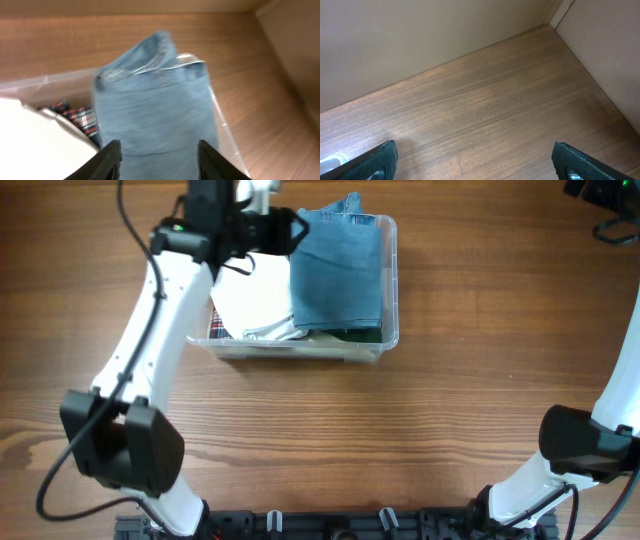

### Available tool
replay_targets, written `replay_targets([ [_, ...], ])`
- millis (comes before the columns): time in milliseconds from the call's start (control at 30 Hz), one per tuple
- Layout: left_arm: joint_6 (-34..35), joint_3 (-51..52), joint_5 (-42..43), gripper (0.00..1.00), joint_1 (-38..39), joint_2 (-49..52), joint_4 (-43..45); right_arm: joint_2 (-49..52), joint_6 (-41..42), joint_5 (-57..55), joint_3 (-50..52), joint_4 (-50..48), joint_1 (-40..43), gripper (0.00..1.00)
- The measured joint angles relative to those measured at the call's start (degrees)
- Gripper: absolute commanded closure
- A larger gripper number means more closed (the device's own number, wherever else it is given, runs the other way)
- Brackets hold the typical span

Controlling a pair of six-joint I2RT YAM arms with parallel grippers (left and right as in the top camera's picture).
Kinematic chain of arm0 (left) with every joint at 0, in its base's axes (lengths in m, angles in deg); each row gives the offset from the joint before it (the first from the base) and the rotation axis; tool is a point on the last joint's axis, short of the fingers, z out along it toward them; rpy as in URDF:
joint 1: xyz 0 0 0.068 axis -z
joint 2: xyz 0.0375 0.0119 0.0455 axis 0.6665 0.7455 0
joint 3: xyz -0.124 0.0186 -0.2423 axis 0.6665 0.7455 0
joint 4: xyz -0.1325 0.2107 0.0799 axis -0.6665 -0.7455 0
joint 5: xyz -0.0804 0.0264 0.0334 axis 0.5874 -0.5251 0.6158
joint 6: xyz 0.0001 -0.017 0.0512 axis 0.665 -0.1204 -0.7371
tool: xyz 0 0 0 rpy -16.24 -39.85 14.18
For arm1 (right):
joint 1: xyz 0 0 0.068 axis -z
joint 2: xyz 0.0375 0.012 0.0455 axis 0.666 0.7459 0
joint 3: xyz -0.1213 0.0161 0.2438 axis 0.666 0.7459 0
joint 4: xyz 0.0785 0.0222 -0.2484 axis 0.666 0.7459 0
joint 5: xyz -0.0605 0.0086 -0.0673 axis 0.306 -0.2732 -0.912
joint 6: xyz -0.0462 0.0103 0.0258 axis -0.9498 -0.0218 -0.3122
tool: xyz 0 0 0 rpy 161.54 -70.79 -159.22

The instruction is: Pack container

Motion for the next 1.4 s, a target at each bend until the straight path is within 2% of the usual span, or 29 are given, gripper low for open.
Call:
replay_targets([
  [33, -0.5, -0.17, -2.58, 0.88, 1.9, -0.7, 0.04, 0.0, 0.0, 0.02, 0.0, 0.0, 0.0, 0.0],
  [100, -1.4, -0.28, -8.17, 0.96, 5.6, -0.9, 0.02, 0.0, 0.0, 0.02, 0.0, 0.0, 0.0, 0.0],
  [300, -1.79, -0.28, -22.93, 0.96, 12.48, 3.61, 2.45, 0.0, 0.0, 0.02, 0.0, 0.0, 0.0, 0.0],
  [433, -2.25, -0.28, -26.69, 0.96, 12.92, 8.96, 6.97, 0.0, -0.02, 0.02, 0.0, 0.02, 0.0, 0.0],
  [567, -2.56, -0.31, -28.15, 0.96, 12.92, 13.55, 10.75, 0.0, -0.02, 0.02, 0.0, 0.0, 0.0, 0.0],
  [767, -2.67, -2.08, -28.65, 0.96, 13.22, 18.82, 11.21, 0.0, -0.02, 0.02, 0.0, 0.0, 0.0, 0.0],
  [1400, -2.69, -3.15, -30.1, 0.96, 13.79, 20.44, 9.99, 0.0, -0.02, 0.02, 0.0, 0.0, 0.0, 0.0],
])
